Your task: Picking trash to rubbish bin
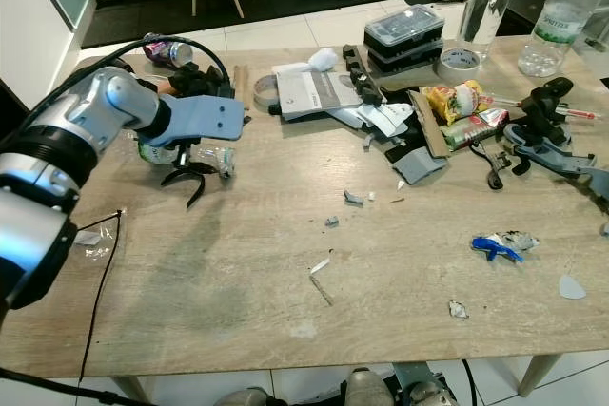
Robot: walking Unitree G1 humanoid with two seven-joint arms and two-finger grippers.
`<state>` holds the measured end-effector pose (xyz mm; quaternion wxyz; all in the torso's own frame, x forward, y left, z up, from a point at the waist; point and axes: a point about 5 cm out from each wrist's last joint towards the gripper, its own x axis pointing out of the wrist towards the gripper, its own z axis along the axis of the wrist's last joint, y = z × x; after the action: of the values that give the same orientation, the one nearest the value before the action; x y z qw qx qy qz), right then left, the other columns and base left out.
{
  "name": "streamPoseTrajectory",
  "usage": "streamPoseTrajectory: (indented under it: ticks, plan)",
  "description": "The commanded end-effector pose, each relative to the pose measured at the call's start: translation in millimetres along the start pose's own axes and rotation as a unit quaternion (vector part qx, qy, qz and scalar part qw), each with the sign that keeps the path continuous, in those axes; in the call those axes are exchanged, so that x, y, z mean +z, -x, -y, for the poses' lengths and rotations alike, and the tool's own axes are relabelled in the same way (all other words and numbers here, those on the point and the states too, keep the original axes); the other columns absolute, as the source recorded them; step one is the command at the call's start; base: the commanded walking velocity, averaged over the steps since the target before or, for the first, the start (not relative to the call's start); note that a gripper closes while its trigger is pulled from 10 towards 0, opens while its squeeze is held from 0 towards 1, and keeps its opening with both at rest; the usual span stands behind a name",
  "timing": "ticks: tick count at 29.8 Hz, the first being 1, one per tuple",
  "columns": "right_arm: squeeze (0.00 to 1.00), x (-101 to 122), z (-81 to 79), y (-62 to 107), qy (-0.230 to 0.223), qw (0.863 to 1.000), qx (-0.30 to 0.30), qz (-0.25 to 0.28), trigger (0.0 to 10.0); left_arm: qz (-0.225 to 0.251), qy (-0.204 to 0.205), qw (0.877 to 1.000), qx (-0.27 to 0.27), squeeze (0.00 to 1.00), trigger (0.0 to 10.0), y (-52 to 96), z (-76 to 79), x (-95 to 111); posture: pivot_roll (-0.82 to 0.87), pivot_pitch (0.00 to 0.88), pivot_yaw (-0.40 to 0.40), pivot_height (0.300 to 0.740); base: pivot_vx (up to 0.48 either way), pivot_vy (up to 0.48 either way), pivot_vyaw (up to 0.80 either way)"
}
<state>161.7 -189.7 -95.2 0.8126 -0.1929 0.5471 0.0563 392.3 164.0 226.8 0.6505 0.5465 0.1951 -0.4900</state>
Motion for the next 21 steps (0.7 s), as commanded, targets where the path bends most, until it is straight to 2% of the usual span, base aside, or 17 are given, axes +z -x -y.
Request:
streamPoseTrajectory:
  ticks: [1,3,8,14,21]
  plan:
    - [0.0,-2.3,-26.9,1.1,-0.013,0.999,0.041,-0.008,10.0,-0.018,0.005,1.0,0.006,0.0,10.0,0.5,-2.1,-2.1,-0.03,0.081,0.142,0.74,0.0,0.0,0.0]
    - [0.0,-2.3,-27.2,1.1,-0.015,0.999,0.041,-0.008,10.0,-0.025,0.007,1.0,0.005,0.0,10.0,-0.9,-1.6,-3.1,-0.03,0.081,0.142,0.74,0.0,0.0,0.0]
    - [0.0,-2.4,-28.1,1.2,-0.02,0.999,0.04,-0.011,10.0,-0.084,0.027,0.996,0.024,0.0,10.0,-8.7,0.7,-12.3,-0.04,0.087,0.154,0.74,0.0,0.0,0.0]
    - [0.0,-2.3,-28.8,1.2,-0.024,0.999,0.038,-0.012,10.0,-0.103,0.046,0.993,0.03,0.0,10.0,-13.9,2.5,-14.6,-0.06,0.091,0.166,0.74,0.0,0.0,0.0]
    - [0.0,-3.2,-30.1,1.4,-0.034,0.999,0.034,-0.016,10.0,-0.135,0.048,0.989,0.031,0.0,10.0,-21.8,9.6,-21.3,-0.07,0.1,0.182,0.74,0.0,0.0,0.0]
